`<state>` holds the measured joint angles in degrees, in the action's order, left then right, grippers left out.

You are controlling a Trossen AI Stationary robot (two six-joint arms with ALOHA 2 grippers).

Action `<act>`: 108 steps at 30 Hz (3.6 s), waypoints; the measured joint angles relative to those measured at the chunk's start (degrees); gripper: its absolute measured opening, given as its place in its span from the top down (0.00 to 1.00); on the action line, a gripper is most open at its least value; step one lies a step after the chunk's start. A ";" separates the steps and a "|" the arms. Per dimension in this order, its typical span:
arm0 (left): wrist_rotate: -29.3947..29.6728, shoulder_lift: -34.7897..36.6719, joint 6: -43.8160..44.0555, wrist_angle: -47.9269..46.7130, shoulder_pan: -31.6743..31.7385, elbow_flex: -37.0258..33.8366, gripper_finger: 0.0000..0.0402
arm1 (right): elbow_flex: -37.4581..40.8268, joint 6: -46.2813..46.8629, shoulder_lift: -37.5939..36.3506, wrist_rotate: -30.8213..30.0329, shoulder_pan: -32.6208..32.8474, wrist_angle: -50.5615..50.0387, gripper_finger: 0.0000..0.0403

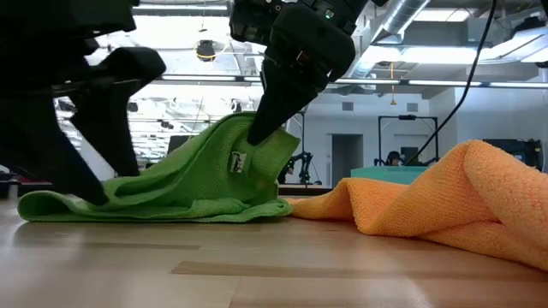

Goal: Roll microfiber towels into tight, uniform cylinder then place into a basket
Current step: Fold the green microfiber towel

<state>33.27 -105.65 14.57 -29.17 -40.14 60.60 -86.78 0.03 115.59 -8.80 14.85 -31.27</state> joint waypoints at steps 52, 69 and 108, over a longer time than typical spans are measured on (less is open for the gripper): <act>20.55 1.93 37.22 -60.87 0.44 5.34 1.00 | -4.79 -9.35 -0.11 -11.38 -5.66 -4.70 0.97; 6.38 5.60 31.54 -42.58 -1.44 4.66 1.00 | -2.25 -9.82 0.07 -5.20 -2.82 -2.55 0.98; -10.52 5.56 28.10 -29.18 -2.28 3.39 1.00 | -0.36 -6.91 5.70 -4.79 2.53 2.48 0.99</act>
<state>22.74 -100.09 42.66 -58.35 -42.43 63.99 -87.14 -6.88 121.30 -13.58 17.39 -28.78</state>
